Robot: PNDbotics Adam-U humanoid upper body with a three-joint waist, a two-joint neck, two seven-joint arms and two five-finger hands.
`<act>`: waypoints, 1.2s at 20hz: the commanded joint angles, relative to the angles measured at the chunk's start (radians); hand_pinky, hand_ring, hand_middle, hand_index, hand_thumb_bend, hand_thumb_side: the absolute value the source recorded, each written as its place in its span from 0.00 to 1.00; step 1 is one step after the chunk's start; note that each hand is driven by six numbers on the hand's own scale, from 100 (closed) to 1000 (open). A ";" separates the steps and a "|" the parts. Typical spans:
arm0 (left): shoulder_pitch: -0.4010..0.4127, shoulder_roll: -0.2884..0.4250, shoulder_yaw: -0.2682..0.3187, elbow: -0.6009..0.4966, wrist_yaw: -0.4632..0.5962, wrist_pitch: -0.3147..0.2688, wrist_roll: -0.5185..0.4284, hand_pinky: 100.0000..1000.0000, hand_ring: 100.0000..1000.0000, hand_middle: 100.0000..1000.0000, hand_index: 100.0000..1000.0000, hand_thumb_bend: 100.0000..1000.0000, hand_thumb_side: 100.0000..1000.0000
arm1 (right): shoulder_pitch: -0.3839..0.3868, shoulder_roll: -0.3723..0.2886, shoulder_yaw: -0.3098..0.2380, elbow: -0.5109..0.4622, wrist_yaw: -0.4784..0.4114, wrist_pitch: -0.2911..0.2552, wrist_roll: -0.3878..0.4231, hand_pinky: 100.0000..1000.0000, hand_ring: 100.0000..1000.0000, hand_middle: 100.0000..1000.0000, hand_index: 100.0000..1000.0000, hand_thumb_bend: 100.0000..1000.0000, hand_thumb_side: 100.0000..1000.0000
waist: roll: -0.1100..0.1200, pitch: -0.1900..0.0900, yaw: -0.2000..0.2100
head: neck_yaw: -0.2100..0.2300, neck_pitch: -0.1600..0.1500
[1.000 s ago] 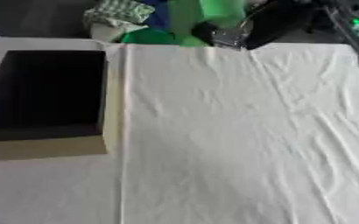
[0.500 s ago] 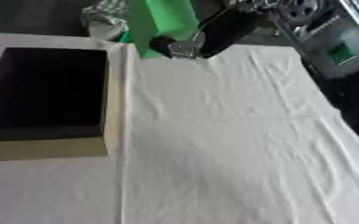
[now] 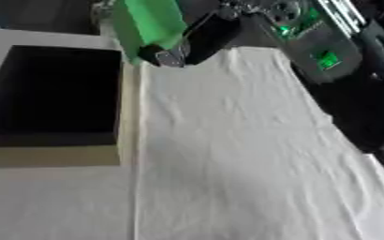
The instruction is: Pick up objects on the table and place them in the box.
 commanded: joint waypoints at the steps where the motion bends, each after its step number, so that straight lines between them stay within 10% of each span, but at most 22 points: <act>1: -0.015 0.010 -0.001 -0.014 0.005 -0.001 -0.006 0.60 0.67 0.71 0.76 0.42 1.00 | -0.025 -0.002 0.005 0.018 0.006 -0.008 0.010 0.66 0.54 0.42 0.63 0.00 0.49 | 0.002 -0.012 0.008 | -0.011 -0.016; 24: -0.095 -0.030 -0.018 -0.014 0.022 -0.033 -0.024 0.60 0.67 0.71 0.76 0.42 1.00 | -0.120 0.102 0.080 0.214 0.158 0.023 -0.042 0.65 0.52 0.40 0.63 0.00 0.50 | -0.026 0.036 0.141 | -0.163 -0.009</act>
